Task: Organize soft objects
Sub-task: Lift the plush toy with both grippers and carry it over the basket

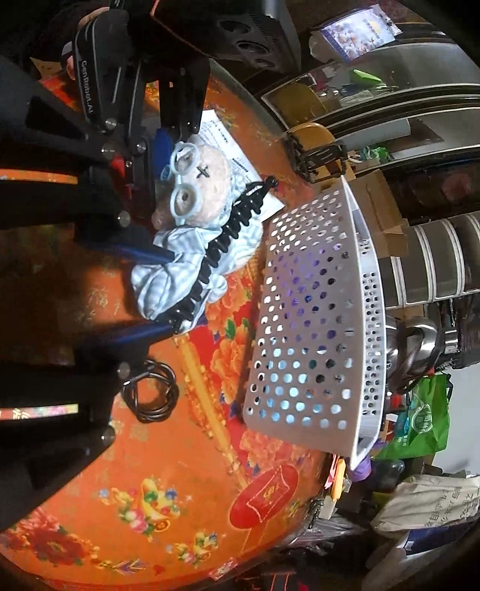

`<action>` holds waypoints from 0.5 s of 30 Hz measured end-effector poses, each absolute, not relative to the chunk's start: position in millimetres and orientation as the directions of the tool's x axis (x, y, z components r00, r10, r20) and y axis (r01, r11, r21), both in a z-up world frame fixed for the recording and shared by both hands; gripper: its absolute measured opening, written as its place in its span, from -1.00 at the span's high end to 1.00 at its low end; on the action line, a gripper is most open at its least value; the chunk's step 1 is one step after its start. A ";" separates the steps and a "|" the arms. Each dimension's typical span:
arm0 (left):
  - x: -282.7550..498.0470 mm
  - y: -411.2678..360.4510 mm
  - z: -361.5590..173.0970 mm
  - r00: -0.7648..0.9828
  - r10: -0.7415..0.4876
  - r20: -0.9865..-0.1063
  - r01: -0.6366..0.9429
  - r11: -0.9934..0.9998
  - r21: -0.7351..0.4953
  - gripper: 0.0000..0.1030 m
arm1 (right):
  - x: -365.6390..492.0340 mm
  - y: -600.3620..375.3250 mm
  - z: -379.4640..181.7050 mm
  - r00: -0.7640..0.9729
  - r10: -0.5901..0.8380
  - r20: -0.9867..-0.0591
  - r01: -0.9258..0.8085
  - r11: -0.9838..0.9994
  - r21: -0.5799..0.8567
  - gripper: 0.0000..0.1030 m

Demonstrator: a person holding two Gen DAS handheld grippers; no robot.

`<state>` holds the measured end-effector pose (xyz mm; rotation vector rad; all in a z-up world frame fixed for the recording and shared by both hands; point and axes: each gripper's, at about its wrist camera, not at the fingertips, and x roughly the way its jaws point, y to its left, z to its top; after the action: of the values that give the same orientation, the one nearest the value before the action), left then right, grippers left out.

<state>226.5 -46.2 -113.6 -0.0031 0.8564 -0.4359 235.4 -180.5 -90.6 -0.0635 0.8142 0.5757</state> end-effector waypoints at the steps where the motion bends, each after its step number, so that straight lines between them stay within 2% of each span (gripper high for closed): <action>1: 224.9 -46.2 -111.2 0.578 -0.370 -0.727 0.372 0.913 -0.168 0.73 | 234.8 -182.6 -88.9 0.545 0.463 -0.699 -0.507 0.846 0.165 0.39; 4: 219.2 -45.1 -99.9 0.615 -0.358 -0.703 0.369 0.918 -0.145 0.76 | 231.2 -183.7 -84.9 0.557 0.464 -0.689 -0.502 0.849 0.165 0.45; 6: 216.2 -42.5 -97.0 0.616 -0.363 -0.699 0.366 0.918 -0.155 0.76 | 228.9 -182.3 -81.4 0.562 0.463 -0.685 -0.505 0.848 0.158 0.76; 11: 219.7 -40.4 -103.9 0.600 -0.367 -0.711 0.359 0.917 -0.171 0.78 | 229.5 -181.8 -84.1 0.555 0.462 -0.691 -0.502 0.849 0.165 0.76; 15: 214.3 -33.5 -100.3 0.624 -0.383 -0.681 0.351 0.916 -0.193 0.80 | 230.5 -184.1 -89.5 0.550 0.469 -0.691 -0.496 0.849 0.182 0.77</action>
<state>214.3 -33.5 -100.3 -0.0431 0.7917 -0.4211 230.5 -184.1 -89.5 -0.0364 0.8065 0.5717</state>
